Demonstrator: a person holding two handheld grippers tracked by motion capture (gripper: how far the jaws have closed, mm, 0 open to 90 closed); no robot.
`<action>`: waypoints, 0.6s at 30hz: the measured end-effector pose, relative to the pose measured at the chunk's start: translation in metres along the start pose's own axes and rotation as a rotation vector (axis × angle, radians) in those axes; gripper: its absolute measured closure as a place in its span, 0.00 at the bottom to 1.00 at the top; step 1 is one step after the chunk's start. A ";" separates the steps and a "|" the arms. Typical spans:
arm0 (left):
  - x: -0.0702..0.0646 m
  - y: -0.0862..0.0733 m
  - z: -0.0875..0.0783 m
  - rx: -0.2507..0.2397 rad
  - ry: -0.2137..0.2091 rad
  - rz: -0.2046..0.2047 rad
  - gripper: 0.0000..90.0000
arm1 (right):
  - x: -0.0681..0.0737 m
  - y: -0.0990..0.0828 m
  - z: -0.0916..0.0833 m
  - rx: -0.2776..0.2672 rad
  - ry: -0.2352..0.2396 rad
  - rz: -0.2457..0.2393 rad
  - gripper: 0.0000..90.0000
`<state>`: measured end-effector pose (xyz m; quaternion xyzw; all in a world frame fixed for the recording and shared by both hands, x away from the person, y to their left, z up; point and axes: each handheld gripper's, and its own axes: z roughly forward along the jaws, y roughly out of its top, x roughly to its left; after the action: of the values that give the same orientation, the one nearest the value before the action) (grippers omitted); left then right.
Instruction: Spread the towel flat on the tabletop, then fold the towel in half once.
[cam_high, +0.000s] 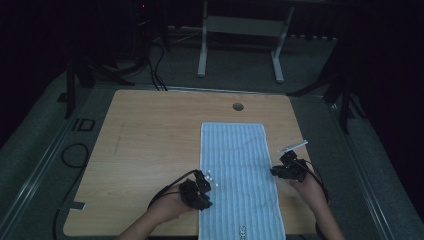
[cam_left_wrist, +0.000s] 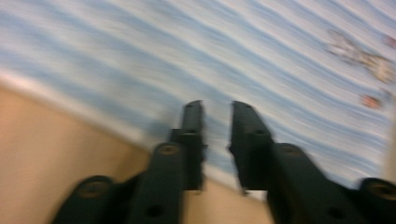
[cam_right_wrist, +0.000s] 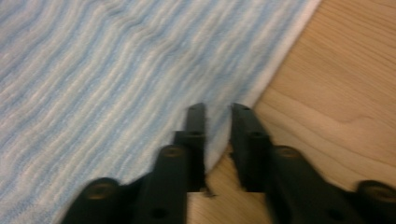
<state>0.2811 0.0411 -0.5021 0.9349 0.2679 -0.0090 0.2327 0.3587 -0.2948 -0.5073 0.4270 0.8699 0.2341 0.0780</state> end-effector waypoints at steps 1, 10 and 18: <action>0.005 0.000 -0.001 -0.009 0.028 -0.011 0.73 | -0.003 0.001 -0.001 0.010 -0.002 0.001 0.78; 0.059 0.007 -0.003 -0.069 0.152 -0.184 0.49 | -0.015 0.010 0.004 0.040 -0.019 0.024 0.58; 0.081 0.022 0.019 -0.055 0.181 -0.225 0.47 | -0.029 0.021 0.018 0.038 -0.032 0.054 0.59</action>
<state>0.3632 0.0566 -0.5210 0.8892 0.3911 0.0567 0.2305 0.3975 -0.2998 -0.5154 0.4556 0.8610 0.2125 0.0774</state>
